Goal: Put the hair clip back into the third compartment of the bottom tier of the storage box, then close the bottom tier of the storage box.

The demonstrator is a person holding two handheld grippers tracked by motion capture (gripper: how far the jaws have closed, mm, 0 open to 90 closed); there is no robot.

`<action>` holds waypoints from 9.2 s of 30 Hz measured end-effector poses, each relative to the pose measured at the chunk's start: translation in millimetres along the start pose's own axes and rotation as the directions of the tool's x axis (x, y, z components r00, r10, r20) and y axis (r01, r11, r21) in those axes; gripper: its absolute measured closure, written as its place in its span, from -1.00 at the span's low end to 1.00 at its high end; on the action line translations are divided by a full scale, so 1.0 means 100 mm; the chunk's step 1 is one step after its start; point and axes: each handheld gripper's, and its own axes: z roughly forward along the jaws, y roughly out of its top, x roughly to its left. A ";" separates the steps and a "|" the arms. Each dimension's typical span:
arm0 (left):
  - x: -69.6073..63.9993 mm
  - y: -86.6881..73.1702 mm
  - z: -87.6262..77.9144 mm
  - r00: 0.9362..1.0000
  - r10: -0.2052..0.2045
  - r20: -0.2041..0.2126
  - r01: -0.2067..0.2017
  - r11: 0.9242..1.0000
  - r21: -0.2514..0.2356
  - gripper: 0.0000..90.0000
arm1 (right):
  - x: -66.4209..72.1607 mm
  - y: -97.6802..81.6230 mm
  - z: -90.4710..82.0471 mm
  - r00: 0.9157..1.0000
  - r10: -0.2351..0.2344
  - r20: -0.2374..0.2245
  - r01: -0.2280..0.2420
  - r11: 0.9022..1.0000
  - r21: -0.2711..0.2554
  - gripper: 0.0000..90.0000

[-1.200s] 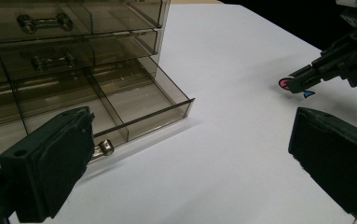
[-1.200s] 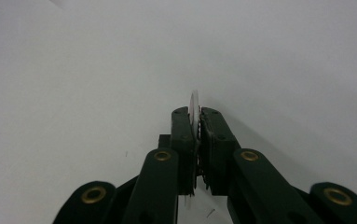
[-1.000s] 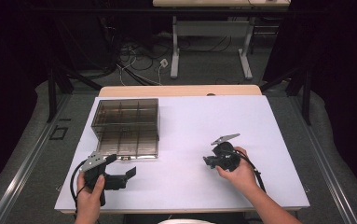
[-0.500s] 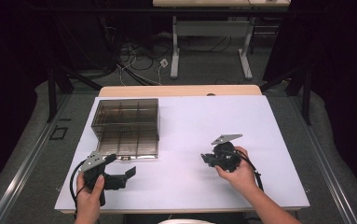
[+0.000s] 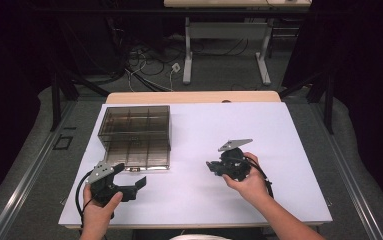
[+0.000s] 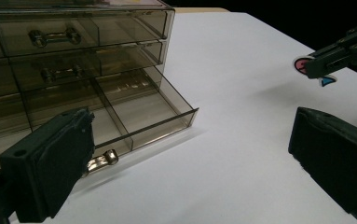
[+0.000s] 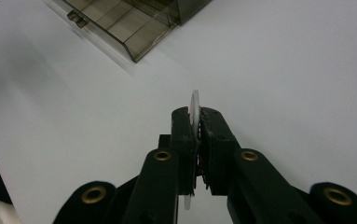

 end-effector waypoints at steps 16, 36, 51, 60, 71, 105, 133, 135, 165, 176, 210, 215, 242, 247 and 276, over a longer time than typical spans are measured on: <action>-0.03 0.00 0.05 1.000 -0.011 -0.011 0.011 1.000 0.011 -1.00 | 0.17 0.25 0.21 0.999 -0.018 -0.033 0.018 1.000 0.000 0.88; 0.01 0.00 0.05 0.999 -0.016 -0.040 0.017 1.000 0.022 -1.00 | 0.39 0.54 0.46 0.997 -0.049 -0.068 0.049 0.999 -0.005 0.88; 0.02 0.00 0.03 0.999 -0.013 -0.043 0.014 1.000 0.015 -0.97 | 0.57 0.68 0.69 0.994 -0.056 -0.093 0.055 0.998 -0.018 0.88; 0.03 -0.03 0.05 0.999 -0.009 -0.051 0.010 1.000 0.018 -0.96 | 0.64 0.74 0.83 0.994 -0.060 -0.093 0.059 0.998 -0.014 0.88; 0.05 -0.04 0.05 0.998 -0.015 -0.055 0.016 1.000 0.010 -0.93 | 0.62 0.79 1.02 0.994 -0.023 -0.107 0.019 0.999 -0.035 0.88; 0.08 -0.06 0.07 0.998 -0.016 -0.060 0.018 1.000 0.022 -0.92 | 0.62 0.70 1.45 0.995 -0.083 -0.058 0.076 0.991 -0.113 0.88; 0.10 -0.06 0.06 0.998 -0.024 -0.064 0.025 1.000 0.015 -0.92 | 0.59 0.71 1.43 0.989 -0.130 -0.064 0.120 0.982 -0.145 0.16; 0.10 -0.06 0.06 0.998 -0.025 -0.064 0.026 1.000 0.015 -0.92 | 0.60 0.71 1.41 0.990 -0.130 -0.061 0.120 0.982 -0.149 0.11; 0.11 -0.07 0.07 0.997 -0.040 -0.069 0.041 0.999 0.012 -0.92 | 0.63 0.65 0.96 0.961 -0.261 -0.091 0.242 0.953 -0.182 -0.28; 0.11 -0.08 0.07 0.997 -0.045 -0.069 0.046 0.999 0.014 -0.91 | 0.60 0.61 0.76 0.967 -0.252 -0.033 0.242 0.952 -0.190 -0.43; 0.12 -0.08 0.07 0.996 -0.052 -0.079 0.054 0.998 0.014 -0.91 | 0.33 0.28 0.17 0.991 -0.132 0.036 0.137 0.963 -0.231 -0.93; 0.13 -0.08 0.07 0.995 -0.053 -0.082 0.054 0.998 0.012 -0.91 | 0.27 0.22 0.09 0.992 -0.116 0.049 0.124 0.962 -0.245 -1.00; 0.18 -0.10 0.08 0.989 -0.065 -0.130 0.066 0.998 0.003 -1.00 | -0.16 -0.17 -0.18 0.987 -0.002 0.162 0.053 0.950 -0.308 -1.00; 0.22 -0.11 0.08 0.987 -0.067 -0.148 0.070 0.997 0.012 -0.98 | -0.18 -0.21 -0.17 0.985 0.000 0.173 0.055 0.949 -0.310 -1.00; 0.28 -0.17 0.11 0.968 -0.055 -0.245 0.075 0.994 0.074 0.02 | -0.23 -0.26 -0.08 0.986 0.000 0.165 0.046 0.960 -0.278 -1.00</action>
